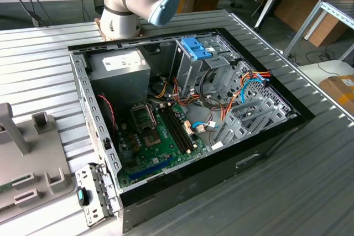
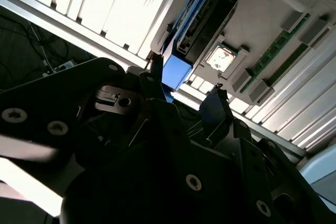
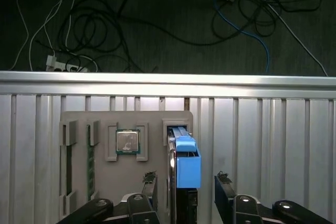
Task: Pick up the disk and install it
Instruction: 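Pick up the disk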
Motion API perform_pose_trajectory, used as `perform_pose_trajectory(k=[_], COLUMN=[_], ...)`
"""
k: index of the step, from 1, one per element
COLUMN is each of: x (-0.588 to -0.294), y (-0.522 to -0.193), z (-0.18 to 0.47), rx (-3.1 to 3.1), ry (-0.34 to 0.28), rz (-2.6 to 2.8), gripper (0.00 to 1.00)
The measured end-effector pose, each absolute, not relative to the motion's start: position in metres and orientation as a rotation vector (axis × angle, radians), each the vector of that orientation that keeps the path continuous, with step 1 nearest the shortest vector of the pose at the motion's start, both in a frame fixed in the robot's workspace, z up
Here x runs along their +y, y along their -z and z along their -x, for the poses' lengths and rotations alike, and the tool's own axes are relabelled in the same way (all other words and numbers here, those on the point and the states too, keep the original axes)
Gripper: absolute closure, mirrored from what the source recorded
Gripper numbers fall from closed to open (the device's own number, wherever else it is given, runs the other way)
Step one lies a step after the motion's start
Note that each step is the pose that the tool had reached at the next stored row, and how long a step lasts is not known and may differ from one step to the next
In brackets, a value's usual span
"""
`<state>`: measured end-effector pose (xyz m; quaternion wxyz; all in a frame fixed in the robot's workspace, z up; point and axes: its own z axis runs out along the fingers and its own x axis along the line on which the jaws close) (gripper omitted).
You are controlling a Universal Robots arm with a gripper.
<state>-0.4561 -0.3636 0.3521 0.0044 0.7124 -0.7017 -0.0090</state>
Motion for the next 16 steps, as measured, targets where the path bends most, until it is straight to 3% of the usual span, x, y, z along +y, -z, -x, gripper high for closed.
perform_pose_trajectory(k=[16], x=[-0.363], y=[-0.331], z=[0.457], rx=[-2.205], ry=[0.053], rz=[-2.247], gripper=[0.44])
